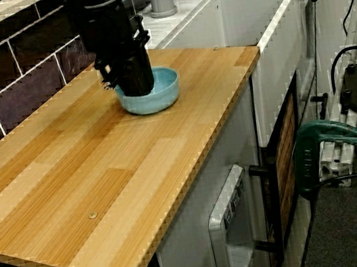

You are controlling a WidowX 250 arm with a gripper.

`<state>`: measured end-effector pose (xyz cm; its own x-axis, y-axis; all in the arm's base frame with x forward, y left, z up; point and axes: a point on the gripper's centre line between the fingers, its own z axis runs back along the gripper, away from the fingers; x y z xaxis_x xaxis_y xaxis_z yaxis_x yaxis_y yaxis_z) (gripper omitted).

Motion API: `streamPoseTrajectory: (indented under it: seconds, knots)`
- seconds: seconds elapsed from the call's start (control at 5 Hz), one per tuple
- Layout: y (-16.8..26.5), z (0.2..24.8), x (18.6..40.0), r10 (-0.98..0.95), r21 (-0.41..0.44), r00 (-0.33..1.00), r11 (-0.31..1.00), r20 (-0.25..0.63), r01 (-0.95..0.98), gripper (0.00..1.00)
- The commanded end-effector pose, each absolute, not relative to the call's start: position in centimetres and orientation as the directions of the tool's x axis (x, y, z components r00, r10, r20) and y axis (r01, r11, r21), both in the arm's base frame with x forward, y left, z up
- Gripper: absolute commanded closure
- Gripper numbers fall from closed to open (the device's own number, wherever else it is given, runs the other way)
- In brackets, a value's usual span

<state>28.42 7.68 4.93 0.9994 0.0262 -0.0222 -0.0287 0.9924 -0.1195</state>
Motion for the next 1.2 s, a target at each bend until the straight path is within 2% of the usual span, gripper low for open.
streamPoseTrajectory:
  seconds: [0.0, 0.6, 1.0]
  knots:
    - [10.4, 6.1, 28.0, 0.046, -0.087, 0.998, 0.995, 0.044, -0.042, 1.0]
    - [9.6, 5.4, 27.3, 0.033, -0.082, 0.998, 0.996, 0.051, -0.028, 1.0]
    - [8.9, 4.3, 27.6, 0.031, -0.067, 0.999, 0.997, 0.035, -0.028, 1.0]
